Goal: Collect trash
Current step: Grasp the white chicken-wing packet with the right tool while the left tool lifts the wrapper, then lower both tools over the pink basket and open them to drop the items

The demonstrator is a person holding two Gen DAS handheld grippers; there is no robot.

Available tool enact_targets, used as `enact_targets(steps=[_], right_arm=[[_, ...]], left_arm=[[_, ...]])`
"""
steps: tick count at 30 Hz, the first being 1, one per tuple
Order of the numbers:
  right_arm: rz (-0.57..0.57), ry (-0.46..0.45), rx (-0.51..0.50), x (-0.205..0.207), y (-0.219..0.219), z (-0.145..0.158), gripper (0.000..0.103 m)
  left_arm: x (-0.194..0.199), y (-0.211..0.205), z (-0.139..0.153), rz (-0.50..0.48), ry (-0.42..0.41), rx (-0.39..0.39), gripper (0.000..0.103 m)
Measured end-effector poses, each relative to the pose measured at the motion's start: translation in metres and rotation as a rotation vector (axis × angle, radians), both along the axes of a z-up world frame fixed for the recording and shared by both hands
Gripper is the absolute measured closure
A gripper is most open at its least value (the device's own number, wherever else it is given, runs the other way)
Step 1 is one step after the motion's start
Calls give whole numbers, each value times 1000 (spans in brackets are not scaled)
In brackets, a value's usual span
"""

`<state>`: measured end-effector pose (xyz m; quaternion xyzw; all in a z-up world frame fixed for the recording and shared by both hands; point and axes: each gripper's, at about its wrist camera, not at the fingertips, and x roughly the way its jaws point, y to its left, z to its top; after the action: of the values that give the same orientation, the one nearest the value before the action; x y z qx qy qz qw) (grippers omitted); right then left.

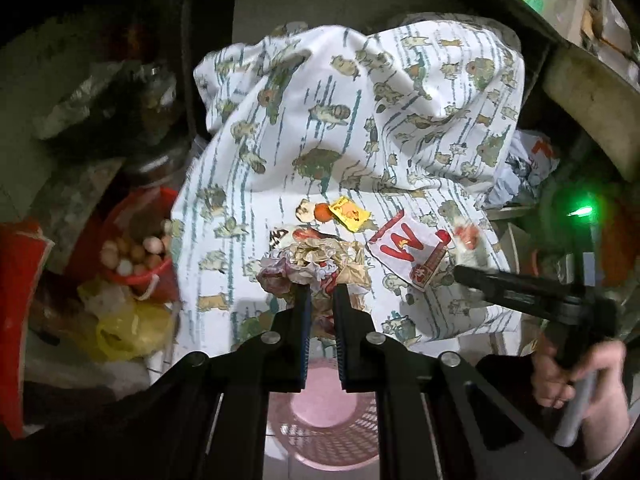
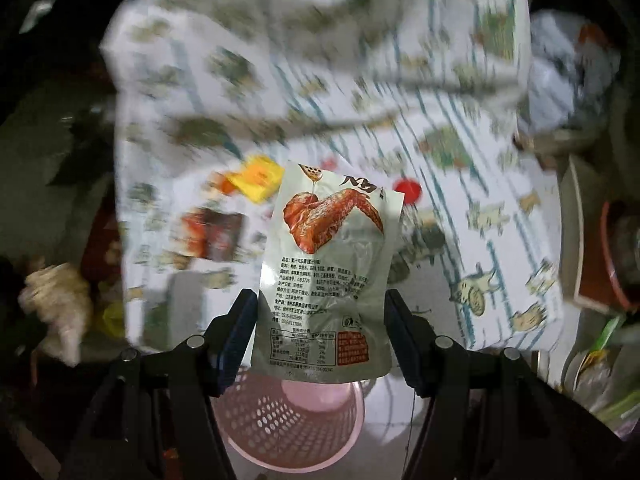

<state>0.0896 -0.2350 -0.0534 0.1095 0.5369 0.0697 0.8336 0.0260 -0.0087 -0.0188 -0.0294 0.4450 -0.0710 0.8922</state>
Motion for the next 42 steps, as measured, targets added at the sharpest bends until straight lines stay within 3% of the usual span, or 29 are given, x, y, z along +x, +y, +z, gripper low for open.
enact_targets(steps=[1, 4, 8, 12, 15, 17, 21, 26, 33, 36, 38, 39, 42], right_arm=[[19, -29, 11, -11, 2, 13, 36], [49, -82, 111, -41, 1, 39, 36], [77, -52, 168, -61, 12, 35, 36], [95, 57, 254, -59, 17, 10, 36], [99, 188, 322, -63, 20, -15, 36], [111, 253, 272, -67, 26, -30, 36], [150, 352, 264, -67, 33, -64, 36], [96, 491, 239, -65, 30, -116, 36], [45, 536, 241, -54, 22, -158, 36], [-3, 583, 295, -53, 13, -173, 35], [-18, 580, 307, -53, 11, -173, 35], [-28, 570, 311, -52, 9, -172, 34], [-41, 570, 337, -53, 6, -172, 23]], left_arm=[[-6, -2, 4, -4, -7, 7, 92], [-31, 0, 4, -14, 11, -71, 92], [-34, -8, -21, -39, 101, -53, 92], [-20, -13, -53, -57, 257, -82, 92], [-16, -29, -84, -103, 373, 4, 91], [-15, -38, -112, -119, 455, 50, 91], [-11, -41, -161, -107, 618, 2, 91], [-5, -54, -186, -108, 625, 79, 91], [3, -54, -213, -77, 657, 138, 89], [5, -54, -214, -80, 658, 139, 79], [6, -56, -214, -88, 657, 152, 60], [5, -57, -214, -90, 659, 158, 55], [4, -54, -213, -80, 667, 159, 51]])
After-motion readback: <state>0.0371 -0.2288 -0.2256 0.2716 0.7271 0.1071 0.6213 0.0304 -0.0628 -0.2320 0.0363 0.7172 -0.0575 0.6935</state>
